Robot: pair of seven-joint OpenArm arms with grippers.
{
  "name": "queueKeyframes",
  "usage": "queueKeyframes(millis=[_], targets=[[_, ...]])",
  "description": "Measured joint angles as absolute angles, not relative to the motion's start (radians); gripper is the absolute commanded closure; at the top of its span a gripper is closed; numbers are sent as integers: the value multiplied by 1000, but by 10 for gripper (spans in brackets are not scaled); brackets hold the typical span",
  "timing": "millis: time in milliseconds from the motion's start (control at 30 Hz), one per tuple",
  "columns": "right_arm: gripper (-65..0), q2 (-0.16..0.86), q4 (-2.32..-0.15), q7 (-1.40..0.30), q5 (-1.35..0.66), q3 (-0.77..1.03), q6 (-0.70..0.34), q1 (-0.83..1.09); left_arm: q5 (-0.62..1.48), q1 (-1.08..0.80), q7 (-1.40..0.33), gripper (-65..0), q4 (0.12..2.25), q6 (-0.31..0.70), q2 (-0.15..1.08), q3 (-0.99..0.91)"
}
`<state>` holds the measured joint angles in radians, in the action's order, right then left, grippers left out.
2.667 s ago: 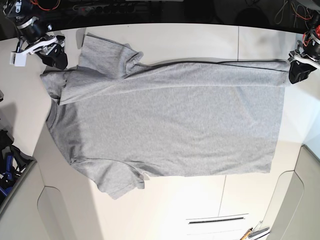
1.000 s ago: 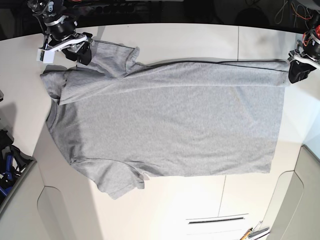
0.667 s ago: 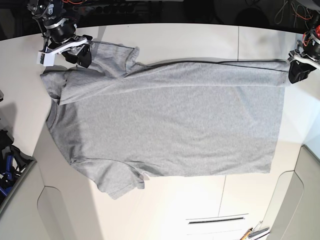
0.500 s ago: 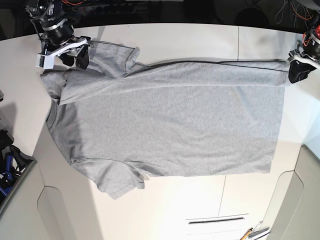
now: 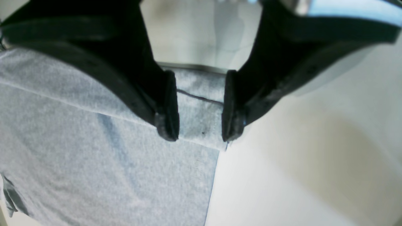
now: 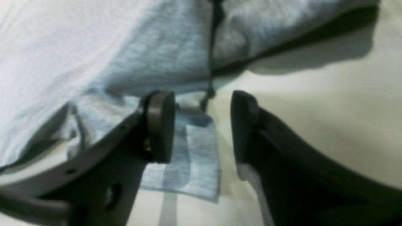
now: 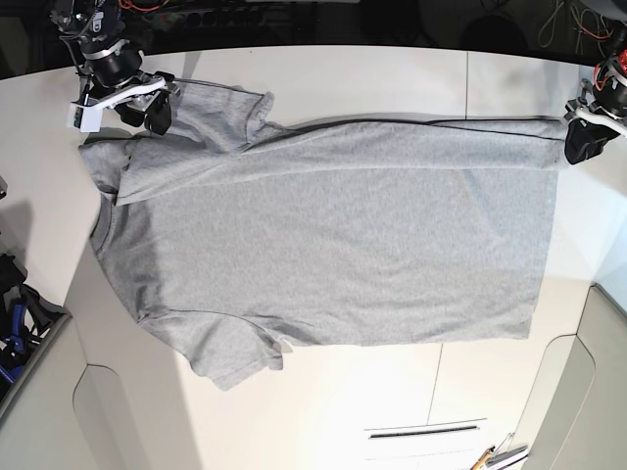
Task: Fold the T-shirt properly
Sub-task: 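Release the hem with the right gripper and regrasp the shirt edge nearby, then fold the shirt edge over with the right gripper, left gripper holding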
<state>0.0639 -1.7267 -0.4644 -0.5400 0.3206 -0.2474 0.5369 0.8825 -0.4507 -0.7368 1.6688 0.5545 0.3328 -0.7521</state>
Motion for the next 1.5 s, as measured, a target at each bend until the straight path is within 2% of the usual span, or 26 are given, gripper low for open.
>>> queueKeyframes(millis=[200, 400, 567, 800, 933, 967, 1067, 1133, 1167, 1300, 1367, 1467, 1500], targets=[[0, 63, -1711, -521, -638, 321, -303, 538, 883, -451, -737, -258, 1669, 554, 333, -752], [0, 63, -1707, -530, -714, 321, -367, 531, 883, -451, -737, -258, 1669, 554, 333, -752], [0, 63, -1703, -537, -730, 306, -418, 417, 883, -451, -740, -258, 1669, 554, 334, -752], [0, 64, -1659, -533, -611, 213, -422, 185, 883, -451, -740, -258, 1669, 555, 335, -752], [0, 63, -1552, -466, -521, 162, -424, 78, 883, -451, -744, -258, 1669, 555, 336, -752], [-20, 63, -1520, -448, -504, 157, -420, 57, 883, -450, -746, -258, 1669, 555, 336, -752], [-230, 64, -1439, -425, -489, 154, -412, 14, 883, -451, -748, -258, 1669, 555, 335, -752], [-326, 64, -1418, -414, -488, 155, -411, -7, 883, -451, -748, -258, 1669, 555, 335, -752], [-343, 64, -1418, -411, -488, 155, -411, -15, 883, -451, -748, -258, 1669, 555, 335, -752], [-344, 63, -1426, -404, -489, 165, -415, -56, 883, -451, -748, -258, 1669, 555, 335, -752], [-343, 63, -1438, -409, -489, 186, -415, -67, 883, -451, -748, -258, 1669, 583, 335, -752], [-338, 64, -1489, -504, -488, 236, -415, -67, 899, -450, -748, -257, 1669, 647, 335, -752], [-305, 64, -1510, -543, -487, 253, -416, -66, 916, -450, -748, -253, 1669, 670, 335, -752]])
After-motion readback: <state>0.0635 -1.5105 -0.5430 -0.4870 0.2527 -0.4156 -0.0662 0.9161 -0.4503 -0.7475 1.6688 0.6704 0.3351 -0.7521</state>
